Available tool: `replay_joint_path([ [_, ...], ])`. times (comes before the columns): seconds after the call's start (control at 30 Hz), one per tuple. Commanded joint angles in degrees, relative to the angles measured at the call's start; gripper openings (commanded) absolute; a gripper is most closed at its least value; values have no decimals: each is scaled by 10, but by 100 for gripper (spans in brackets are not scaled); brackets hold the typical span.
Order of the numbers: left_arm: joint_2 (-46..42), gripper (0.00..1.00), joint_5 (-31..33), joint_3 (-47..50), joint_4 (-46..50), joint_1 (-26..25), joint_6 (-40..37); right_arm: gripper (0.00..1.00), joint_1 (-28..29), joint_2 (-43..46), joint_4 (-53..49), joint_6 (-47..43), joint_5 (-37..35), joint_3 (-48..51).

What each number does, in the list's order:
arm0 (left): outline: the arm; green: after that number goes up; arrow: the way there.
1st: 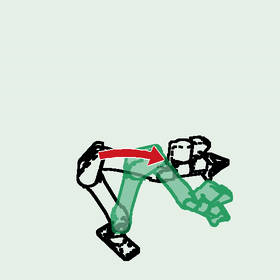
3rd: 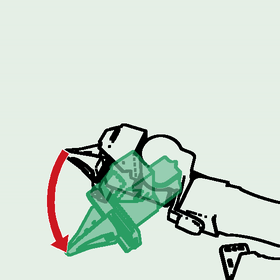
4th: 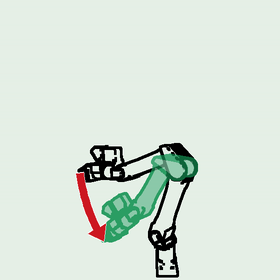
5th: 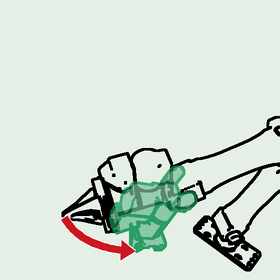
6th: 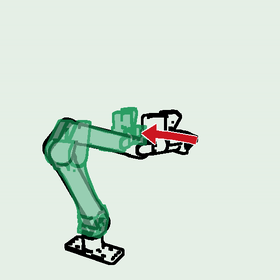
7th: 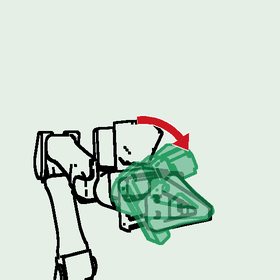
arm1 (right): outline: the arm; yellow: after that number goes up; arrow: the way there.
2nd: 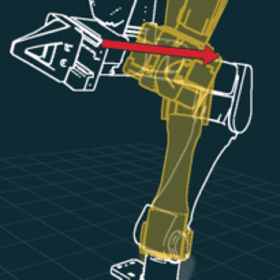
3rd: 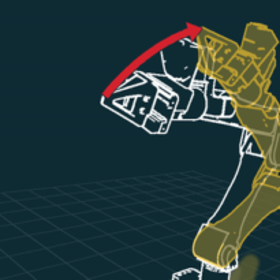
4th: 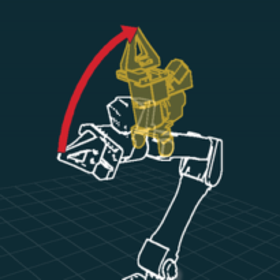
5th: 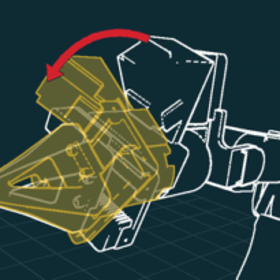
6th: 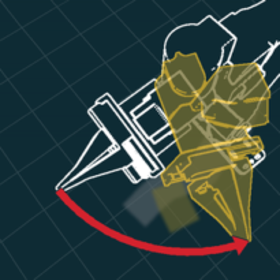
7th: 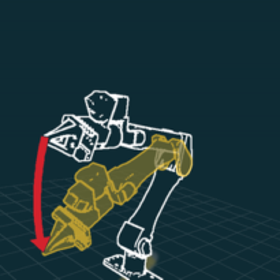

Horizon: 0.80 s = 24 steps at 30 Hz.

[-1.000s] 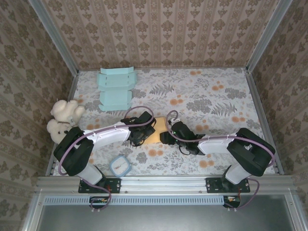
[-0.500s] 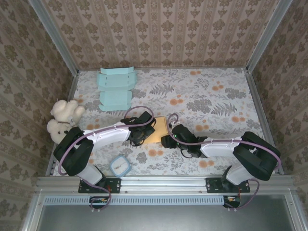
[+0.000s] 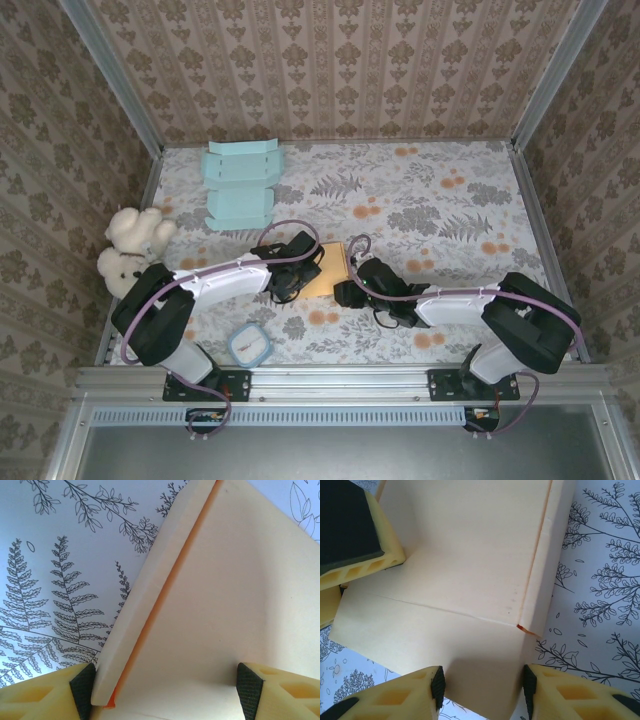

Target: Fold the paper box

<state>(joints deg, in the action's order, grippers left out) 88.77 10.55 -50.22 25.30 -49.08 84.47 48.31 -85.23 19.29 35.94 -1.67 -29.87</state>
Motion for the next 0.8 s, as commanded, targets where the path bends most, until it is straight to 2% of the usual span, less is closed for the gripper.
replay_joint_path([
  [0.0, 10, 75, 12, 12, 24, 3, 20, 47, 5, -6, 9, 3, 16, 7],
  [0.27, 11, 74, 9, 14, 23, 4, 22, 44, 5, -27, 24, -2, 3, 11],
  [0.77, 11, 74, 9, 17, 22, 4, 22, 45, 6, -41, 33, -10, -39, 20],
])
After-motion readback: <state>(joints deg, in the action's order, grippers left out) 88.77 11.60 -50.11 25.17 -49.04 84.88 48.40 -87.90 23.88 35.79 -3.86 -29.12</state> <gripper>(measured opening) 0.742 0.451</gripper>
